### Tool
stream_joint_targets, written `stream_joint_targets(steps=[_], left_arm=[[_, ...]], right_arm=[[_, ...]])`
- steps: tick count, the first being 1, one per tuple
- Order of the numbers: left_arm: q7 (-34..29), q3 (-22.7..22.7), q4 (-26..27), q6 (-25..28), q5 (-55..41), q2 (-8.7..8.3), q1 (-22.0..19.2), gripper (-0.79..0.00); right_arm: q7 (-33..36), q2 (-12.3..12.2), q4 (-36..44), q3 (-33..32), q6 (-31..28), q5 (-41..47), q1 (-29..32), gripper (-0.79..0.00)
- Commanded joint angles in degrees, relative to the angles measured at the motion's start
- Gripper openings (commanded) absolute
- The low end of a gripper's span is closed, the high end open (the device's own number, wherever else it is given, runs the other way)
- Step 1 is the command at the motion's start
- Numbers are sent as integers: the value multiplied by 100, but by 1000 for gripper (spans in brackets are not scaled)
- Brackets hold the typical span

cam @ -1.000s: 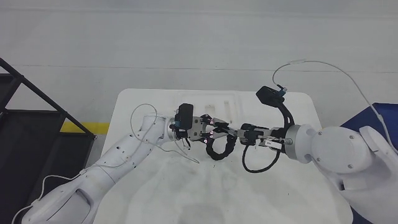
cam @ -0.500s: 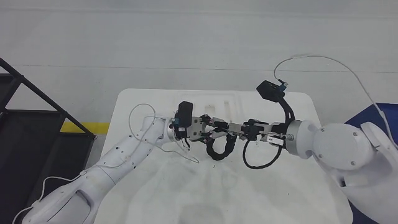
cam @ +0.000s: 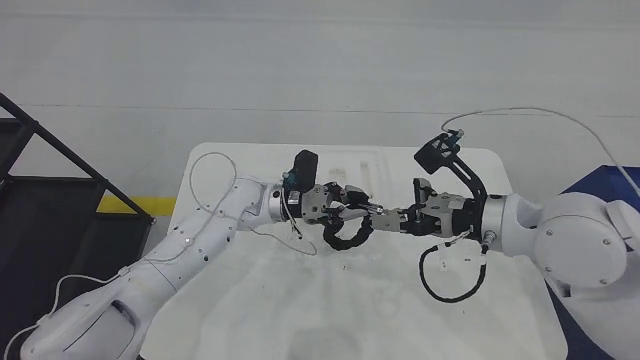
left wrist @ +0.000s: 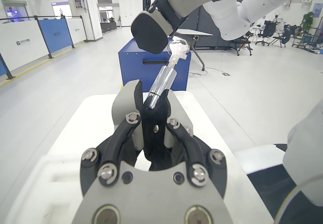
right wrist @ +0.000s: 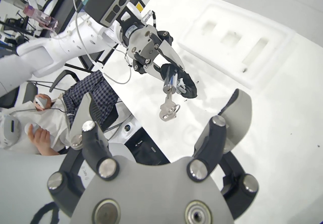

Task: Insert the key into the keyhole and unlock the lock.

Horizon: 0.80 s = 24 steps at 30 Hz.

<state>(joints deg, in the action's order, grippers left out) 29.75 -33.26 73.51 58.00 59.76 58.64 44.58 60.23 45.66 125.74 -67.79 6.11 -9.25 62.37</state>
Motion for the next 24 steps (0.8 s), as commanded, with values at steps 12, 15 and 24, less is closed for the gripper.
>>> stream_joint_targets(steps=[12,15,24], left_arm=[[-2751,514,504,0,-2932,-686,-832,-785],[-2995,481,601,0,-3008,-774,-874,-785],[-3227,496,824,0,-3034,-877,-802,-785]], right_arm=[[-286,-59,19,-234,-872,-429,516,0],[-286,-59,19,-234,-872,-429,516,0],[-452,-97,61,-423,-1827,-1060,561,0]])
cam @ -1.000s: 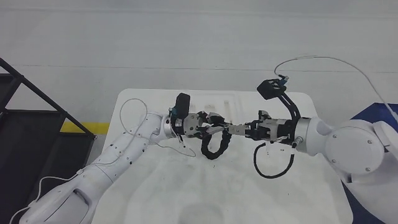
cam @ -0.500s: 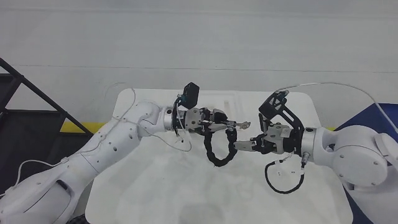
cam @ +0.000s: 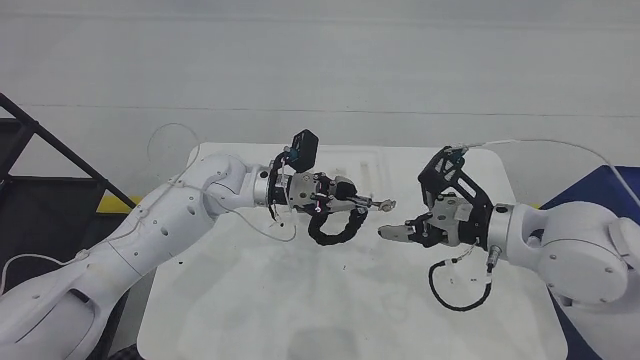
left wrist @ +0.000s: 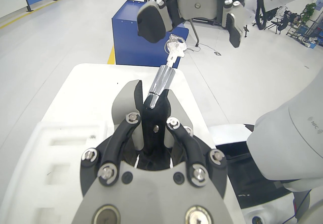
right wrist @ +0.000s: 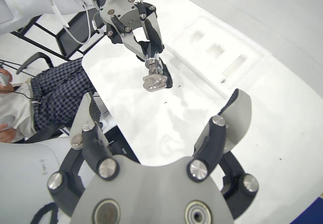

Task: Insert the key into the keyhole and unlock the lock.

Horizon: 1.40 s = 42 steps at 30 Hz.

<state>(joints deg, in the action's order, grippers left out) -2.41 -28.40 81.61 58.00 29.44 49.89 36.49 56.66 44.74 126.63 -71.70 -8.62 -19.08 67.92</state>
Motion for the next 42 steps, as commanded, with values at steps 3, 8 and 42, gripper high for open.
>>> stream_joint_targets(steps=[3,8,42], left_arm=[[-25,48,34,0,-16,7,20,-785],[7,134,-5,0,42,50,63,-785],[287,300,-86,0,146,101,-6,-785]], right_arm=[[-96,-29,-122,-42,-1301,-446,-3,0],[-325,-40,-215,38,-2361,-992,15,0],[-1378,96,-317,364,-2050,-2153,201,-785]])
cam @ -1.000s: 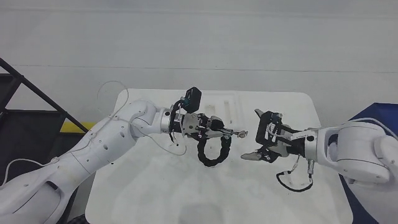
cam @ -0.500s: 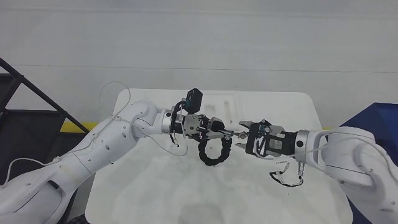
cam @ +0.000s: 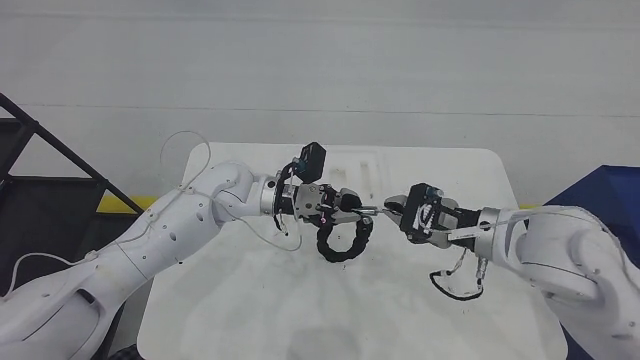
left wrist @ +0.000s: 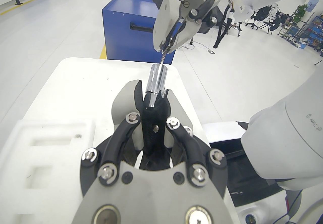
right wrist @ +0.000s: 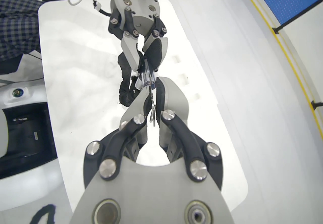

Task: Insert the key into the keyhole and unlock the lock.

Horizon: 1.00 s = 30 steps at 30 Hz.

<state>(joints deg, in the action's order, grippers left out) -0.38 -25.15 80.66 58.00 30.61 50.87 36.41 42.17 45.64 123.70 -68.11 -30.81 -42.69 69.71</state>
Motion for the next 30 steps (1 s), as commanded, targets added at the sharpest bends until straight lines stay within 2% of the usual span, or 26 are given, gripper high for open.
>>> stream_joint_targets(steps=[1,6,9,18,19,20,21,30], left_arm=[[120,-42,20,0,94,5,-4,-785],[403,-142,40,0,381,15,12,-785],[516,-153,51,0,555,25,52,-785],[887,-136,20,0,1053,84,77,-785],[910,-124,2,0,1091,92,77,-785],[940,-114,-15,0,1122,100,78,-785],[952,-97,-37,0,1163,107,79,-785],[928,16,-315,0,1568,172,75,-785]], right_arm=[[120,12,-28,-4,320,366,26,-785],[406,49,-62,-20,1111,1167,53,-785],[432,66,-55,-62,1463,1353,72,-785],[665,119,-66,-49,2164,1838,59,-785],[684,125,-66,-36,2174,1853,47,-717],[692,130,-76,-29,2178,1855,30,-496],[689,136,-92,-21,2203,1876,24,0],[350,181,-182,-162,2420,2173,121,0]])
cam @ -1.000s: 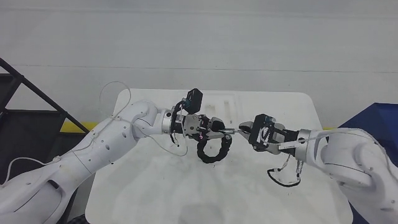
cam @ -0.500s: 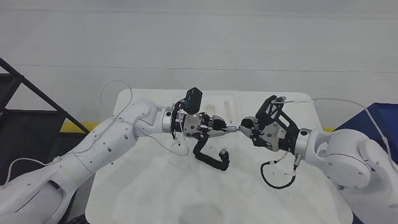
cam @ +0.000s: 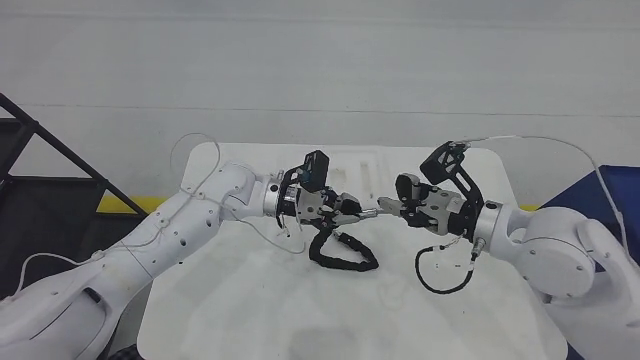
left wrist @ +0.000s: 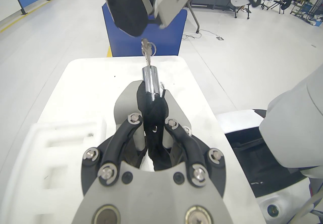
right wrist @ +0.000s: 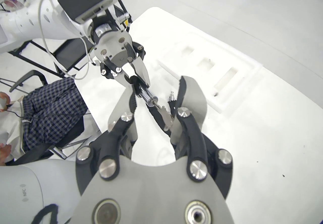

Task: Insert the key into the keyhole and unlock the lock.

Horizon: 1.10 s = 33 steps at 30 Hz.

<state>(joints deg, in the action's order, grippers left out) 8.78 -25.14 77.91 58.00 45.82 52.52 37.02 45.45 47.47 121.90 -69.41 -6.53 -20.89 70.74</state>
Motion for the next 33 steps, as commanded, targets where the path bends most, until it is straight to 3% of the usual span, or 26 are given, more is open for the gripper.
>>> stream_joint_targets(steps=[1,8,18,27,30,31,32,33], left_arm=[[-19,32,-75,0,108,13,18,-785],[-11,151,-261,0,360,55,116,-785],[1,712,-428,0,614,182,186,-785],[-45,1506,-958,0,573,396,25,-785],[-175,1540,-1086,0,453,494,69,-785],[-231,1540,-1112,0,402,523,82,-714],[-295,1540,-1144,0,335,548,91,-471],[-380,1540,-1165,0,255,572,101,0]], right_arm=[[30,-4,-5,-66,-3,-12,31,0],[12,-7,17,-248,-44,-49,137,0],[-70,14,72,-352,-62,-102,246,0],[-75,49,94,-312,-97,-133,225,0],[-91,65,77,-265,-117,-144,227,0],[-98,70,61,-250,-132,-149,226,0],[-105,75,46,-238,-148,-158,221,0],[-118,80,23,-226,-172,-162,214,0]])
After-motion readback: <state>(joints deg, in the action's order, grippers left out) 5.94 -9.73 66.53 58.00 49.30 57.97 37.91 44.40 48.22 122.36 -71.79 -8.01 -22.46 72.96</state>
